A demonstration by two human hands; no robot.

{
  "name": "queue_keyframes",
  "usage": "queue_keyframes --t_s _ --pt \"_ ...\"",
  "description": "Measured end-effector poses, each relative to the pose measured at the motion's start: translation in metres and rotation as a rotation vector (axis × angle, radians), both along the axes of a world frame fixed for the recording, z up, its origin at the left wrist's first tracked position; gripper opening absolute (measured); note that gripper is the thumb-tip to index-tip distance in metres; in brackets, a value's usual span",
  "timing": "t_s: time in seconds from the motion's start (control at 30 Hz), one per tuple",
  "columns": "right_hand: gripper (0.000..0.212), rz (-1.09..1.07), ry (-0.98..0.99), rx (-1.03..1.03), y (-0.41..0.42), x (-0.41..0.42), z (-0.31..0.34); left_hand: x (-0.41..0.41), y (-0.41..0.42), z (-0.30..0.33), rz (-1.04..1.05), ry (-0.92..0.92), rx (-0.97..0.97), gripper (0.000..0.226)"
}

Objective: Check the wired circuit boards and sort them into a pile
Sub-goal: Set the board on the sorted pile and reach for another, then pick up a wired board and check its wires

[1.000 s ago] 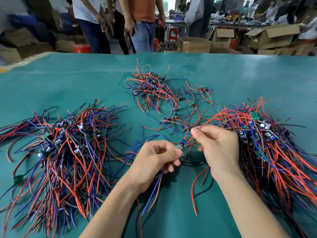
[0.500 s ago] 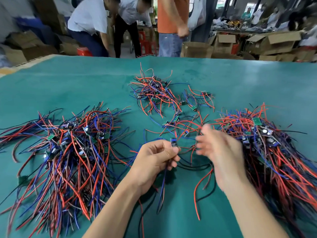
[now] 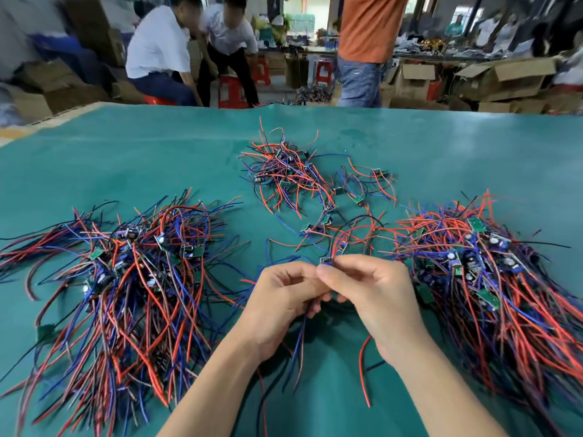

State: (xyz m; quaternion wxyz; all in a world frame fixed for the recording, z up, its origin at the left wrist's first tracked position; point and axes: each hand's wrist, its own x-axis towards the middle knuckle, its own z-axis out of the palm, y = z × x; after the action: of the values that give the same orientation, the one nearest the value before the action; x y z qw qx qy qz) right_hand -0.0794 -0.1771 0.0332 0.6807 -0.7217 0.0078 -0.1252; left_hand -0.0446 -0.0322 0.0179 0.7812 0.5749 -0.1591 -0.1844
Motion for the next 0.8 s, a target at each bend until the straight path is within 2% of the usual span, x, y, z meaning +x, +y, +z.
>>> queue_keyframes --t_s 0.17,0.37,0.5,0.6,0.7,0.8 --pt "0.017 -0.035 -0.006 0.015 -0.005 -0.001 0.001 0.0 0.001 0.001 -0.027 0.006 0.055 0.01" --pt "0.039 -0.158 0.011 -0.351 -0.011 -0.002 0.003 0.0 0.0 0.001 0.013 0.049 0.068 0.023" --pt "0.043 -0.242 -0.023 -0.449 -0.015 -0.002 0.002 -0.001 -0.004 0.0 0.074 0.046 0.103 0.02" --pt "0.03 -0.268 -0.142 -0.427 -0.011 -0.001 0.001 0.0 -0.002 0.002 0.06 0.043 0.089 0.021" --pt "0.032 -0.309 -0.152 -0.344 -0.008 0.005 0.002 0.0 -0.001 0.003 -0.013 0.048 0.051 0.013" --pt "0.036 -0.375 -0.134 -0.26 -0.016 0.018 0.009 0.0 -0.001 0.002 -0.057 0.049 0.044 0.018"
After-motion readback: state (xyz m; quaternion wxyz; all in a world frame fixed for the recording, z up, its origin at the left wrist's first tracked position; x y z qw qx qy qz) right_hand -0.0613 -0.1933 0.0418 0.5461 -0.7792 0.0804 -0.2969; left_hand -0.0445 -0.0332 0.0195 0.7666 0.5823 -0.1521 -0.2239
